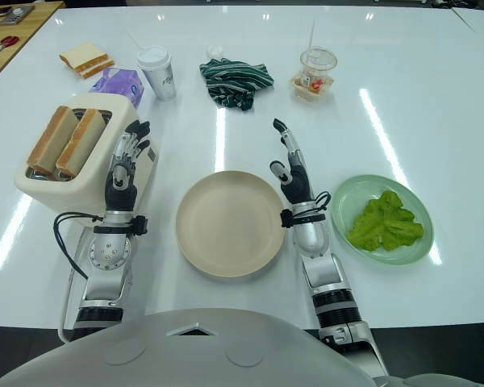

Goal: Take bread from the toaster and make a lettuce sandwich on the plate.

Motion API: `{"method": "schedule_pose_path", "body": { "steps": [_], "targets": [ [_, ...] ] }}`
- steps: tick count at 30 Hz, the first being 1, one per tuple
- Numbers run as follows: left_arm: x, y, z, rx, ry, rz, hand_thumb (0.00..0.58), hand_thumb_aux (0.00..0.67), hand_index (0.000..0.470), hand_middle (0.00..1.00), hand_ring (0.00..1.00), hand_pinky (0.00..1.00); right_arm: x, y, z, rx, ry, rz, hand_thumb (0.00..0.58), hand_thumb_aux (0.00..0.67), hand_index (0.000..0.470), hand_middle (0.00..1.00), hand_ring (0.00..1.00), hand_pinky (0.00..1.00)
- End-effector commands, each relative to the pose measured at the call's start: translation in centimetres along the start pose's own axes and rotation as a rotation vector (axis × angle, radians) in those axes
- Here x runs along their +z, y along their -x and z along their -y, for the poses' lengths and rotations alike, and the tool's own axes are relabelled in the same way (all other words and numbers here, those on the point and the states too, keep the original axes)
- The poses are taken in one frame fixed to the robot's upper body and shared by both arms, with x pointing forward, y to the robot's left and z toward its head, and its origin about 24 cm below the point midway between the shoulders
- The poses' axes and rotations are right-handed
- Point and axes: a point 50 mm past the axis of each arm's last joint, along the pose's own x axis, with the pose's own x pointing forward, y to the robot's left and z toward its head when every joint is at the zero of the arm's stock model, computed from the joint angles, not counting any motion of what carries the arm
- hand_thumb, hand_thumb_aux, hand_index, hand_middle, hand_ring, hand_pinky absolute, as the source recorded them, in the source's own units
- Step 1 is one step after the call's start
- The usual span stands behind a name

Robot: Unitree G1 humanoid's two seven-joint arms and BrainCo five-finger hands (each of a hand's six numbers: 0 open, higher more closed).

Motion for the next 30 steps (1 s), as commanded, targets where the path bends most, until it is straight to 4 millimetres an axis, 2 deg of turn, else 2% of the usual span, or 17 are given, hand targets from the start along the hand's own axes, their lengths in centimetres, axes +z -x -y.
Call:
{"method": "schedule_pose_path", "body": {
  "steps": [1, 9, 11, 13, 17, 19, 22, 24, 26, 30],
  "targets": [
    [-0.1, 0.4, 1.1, -0.08, 0.066, -0.033, 0.0, 0.0, 0.0, 0.0, 0.0, 0.0, -0.3, 0.2, -0.3, 0.022, -0.039, -0.035, 0.0, 0.0, 0.0, 0.0, 0.0, 0.0],
    [-0.2, 0.5, 1.2, -0.077, 0.089, -0.054, 0.0, 0.0, 0.0, 0.0, 0.0, 0.0, 0.0, 0.4, -0.7, 0.033, -0.084, -0.027, 0.0, 0.0, 0.0, 0.0, 0.0, 0.0],
    [0.6, 0.3, 0.9, -0.055, 0.09, -0.014, 0.0, 0.0, 0.0, 0.0, 0.0, 0.0, 0.1, 0.2, -0.5, 0.02, -0.063, -0.018, 0.0, 0.0, 0.0, 0.0, 0.0, 0.0],
    [2.9, -0.2, 0.3, -0.021, 0.073, 0.11, 0.0, 0.0, 0.0, 0.0, 0.0, 0.0, 0.3, 0.1, -0.3, 0.009, -0.05, 0.0, 0.0, 0.0, 0.0, 0.0, 0.0, 0.0],
    [9.6, -0.8, -2.2, 0.024, -0.013, 0.422, 0.0, 0.0, 0.0, 0.0, 0.0, 0.0, 0.7, 0.0, -0.1, 0.015, -0.011, 0.035, 0.0, 0.0, 0.0, 0.0, 0.0, 0.0],
    [13.0, -0.4, -4.5, 0.033, -0.195, 0.581, 0.0, 0.0, 0.0, 0.0, 0.0, 0.0, 0.9, 0.0, -0.2, 0.024, 0.002, 0.05, 0.0, 0.0, 0.0, 0.0, 0.0, 0.0],
    [16.0, 1.1, -8.1, 0.02, -0.534, 0.651, 0.0, 0.0, 0.0, 0.0, 0.0, 0.0, 1.1, 0.0, -0.5, 0.037, 0.011, 0.063, 0.0, 0.0, 0.0, 0.0, 0.0, 0.0],
    [16.3, 2.1, -11.2, -0.001, -0.793, 0.555, 0.0, 0.0, 0.0, 0.0, 0.0, 0.0, 1.1, 0.0, -0.9, 0.056, 0.021, 0.071, 0.0, 0.0, 0.0, 0.0, 0.0, 0.0],
    [15.8, 2.7, -13.8, -0.005, -0.958, 0.422, 0.0, 0.0, 0.0, 0.0, 0.0, 0.0, 1.2, -0.1, -1.1, 0.066, 0.027, 0.077, 0.0, 0.0, 0.0, 0.0, 0.0, 0.0],
    [12.1, 3.2, -17.6, -0.04, -1.19, 0.104, 0.0, 0.0, 0.0, 0.0, 0.0, 0.0, 1.3, -0.3, -1.5, 0.084, 0.044, 0.091, 0.0, 0.0, 0.0, 0.0, 0.0, 0.0]
  ]
}}
